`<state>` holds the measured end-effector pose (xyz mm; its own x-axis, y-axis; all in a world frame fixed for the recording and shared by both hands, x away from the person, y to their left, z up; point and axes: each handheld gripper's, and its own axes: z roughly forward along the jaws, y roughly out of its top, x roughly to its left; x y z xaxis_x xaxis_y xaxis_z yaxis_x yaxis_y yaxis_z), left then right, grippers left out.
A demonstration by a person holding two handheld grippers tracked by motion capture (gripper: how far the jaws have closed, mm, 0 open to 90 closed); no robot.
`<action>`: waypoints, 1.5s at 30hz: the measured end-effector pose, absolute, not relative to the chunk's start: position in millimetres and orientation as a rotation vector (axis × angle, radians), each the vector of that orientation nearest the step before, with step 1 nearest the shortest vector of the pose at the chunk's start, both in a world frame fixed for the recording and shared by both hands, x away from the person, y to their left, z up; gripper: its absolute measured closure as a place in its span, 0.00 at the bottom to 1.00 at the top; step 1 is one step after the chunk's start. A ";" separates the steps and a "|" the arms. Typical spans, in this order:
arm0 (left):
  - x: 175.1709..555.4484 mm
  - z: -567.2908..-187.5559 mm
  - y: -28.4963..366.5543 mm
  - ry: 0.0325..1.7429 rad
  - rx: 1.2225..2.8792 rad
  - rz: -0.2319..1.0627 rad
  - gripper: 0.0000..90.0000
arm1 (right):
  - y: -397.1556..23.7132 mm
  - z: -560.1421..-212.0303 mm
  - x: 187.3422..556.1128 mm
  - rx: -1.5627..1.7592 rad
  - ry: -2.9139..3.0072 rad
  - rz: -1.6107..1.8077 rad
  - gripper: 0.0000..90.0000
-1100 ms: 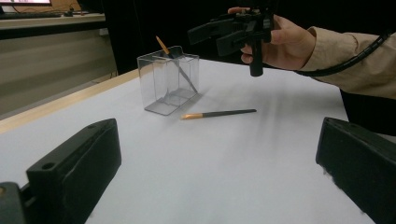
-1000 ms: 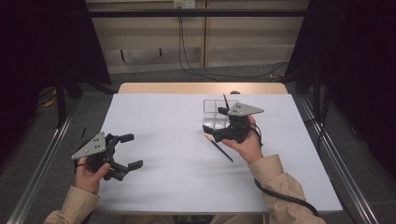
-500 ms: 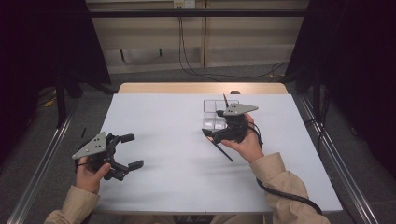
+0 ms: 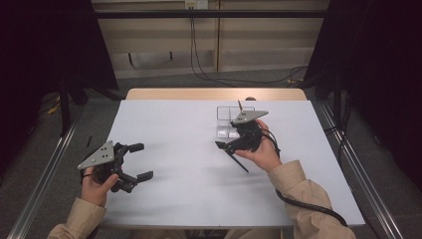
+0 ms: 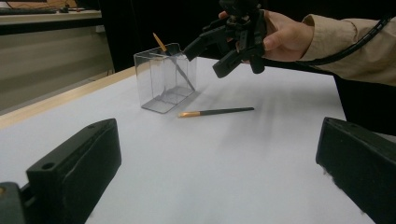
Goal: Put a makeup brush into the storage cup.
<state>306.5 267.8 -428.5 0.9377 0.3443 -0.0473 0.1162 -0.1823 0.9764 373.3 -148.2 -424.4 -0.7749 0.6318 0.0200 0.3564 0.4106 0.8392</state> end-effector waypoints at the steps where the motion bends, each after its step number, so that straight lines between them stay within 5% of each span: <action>1: 306.5 -428.6 267.8 0.347 1.754 0.210 0.00 | -147.8 -424.5 373.2 0.860 2.377 1.285 0.05; 27: 307.0 -429.4 266.8 0.346 1.760 0.201 0.00 | -137.4 -426.4 385.8 0.919 2.682 0.882 0.05; 45: 307.5 -429.3 267.2 0.341 1.759 0.201 0.00 | -131.2 -430.7 400.8 0.997 2.798 0.632 0.31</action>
<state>307.5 267.2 -429.3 0.9407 0.3355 -0.0501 0.1181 -0.1857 0.9755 400.8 -131.2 -430.7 -0.7797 0.6248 0.0403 0.5815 0.6987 0.4168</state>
